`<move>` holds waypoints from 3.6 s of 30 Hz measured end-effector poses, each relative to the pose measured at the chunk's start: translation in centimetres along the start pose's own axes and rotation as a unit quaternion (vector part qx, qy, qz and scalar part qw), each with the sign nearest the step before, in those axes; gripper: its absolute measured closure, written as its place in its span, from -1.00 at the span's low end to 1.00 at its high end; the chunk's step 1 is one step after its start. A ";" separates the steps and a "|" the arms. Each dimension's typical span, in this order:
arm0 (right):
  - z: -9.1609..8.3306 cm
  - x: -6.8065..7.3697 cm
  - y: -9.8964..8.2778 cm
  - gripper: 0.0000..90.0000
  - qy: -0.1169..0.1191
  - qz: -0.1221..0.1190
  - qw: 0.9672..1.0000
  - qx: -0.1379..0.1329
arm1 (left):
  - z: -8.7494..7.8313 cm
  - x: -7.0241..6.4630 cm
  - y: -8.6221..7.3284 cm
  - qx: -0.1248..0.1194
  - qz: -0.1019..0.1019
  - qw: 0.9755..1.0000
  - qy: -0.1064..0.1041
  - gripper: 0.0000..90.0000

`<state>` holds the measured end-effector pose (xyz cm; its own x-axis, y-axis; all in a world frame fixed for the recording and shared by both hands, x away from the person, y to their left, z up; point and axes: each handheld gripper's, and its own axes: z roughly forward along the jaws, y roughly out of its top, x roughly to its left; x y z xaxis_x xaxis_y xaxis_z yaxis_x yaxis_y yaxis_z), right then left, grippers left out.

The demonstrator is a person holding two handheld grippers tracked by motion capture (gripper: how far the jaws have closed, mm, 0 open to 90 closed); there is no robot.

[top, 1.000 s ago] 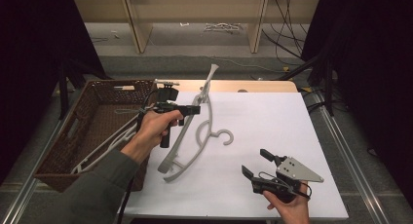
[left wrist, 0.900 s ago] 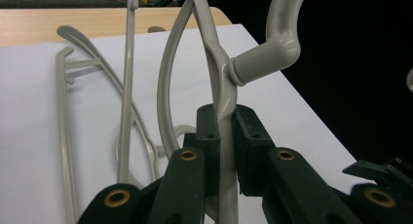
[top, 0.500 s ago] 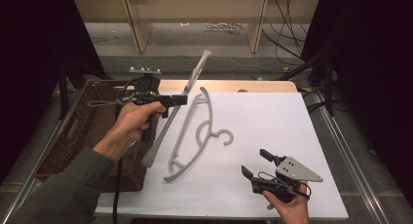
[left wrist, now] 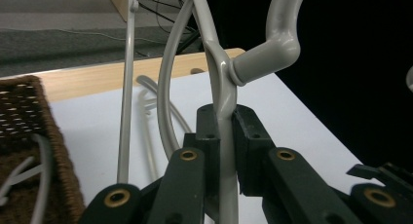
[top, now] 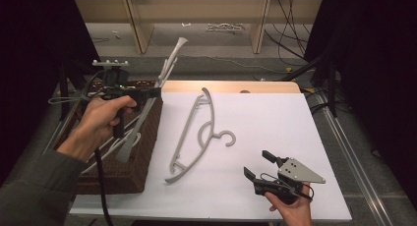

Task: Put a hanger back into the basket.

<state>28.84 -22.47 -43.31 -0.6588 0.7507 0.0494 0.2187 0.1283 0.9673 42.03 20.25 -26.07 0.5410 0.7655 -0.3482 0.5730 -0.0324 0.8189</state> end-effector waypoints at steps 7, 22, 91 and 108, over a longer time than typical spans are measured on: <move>0.0 0.0 0.0 -0.56 0.000 -0.001 1.000 0.000 | -1.1 2.8 -0.7 -0.010 -0.001 1.000 0.022 0.82; 0.0 -0.1 0.0 -0.56 -0.005 -0.003 1.000 0.008 | -2.8 7.5 -2.8 0.006 0.024 0.997 0.079 0.82; 0.3 -0.1 -0.2 -0.56 -0.003 -0.006 1.000 0.019 | -1.9 12.9 -12.8 0.210 0.127 0.963 0.108 0.43; 0.4 -0.1 -0.1 -0.56 -0.002 -0.008 1.000 0.018 | -3.4 6.0 -9.8 0.067 0.085 0.989 0.096 -0.17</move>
<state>29.12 -22.31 -43.55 -0.6602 0.7504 0.0334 0.2337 0.1630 0.9586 37.53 27.34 -34.64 0.5177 0.8489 -0.1069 0.5673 -0.2471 0.7855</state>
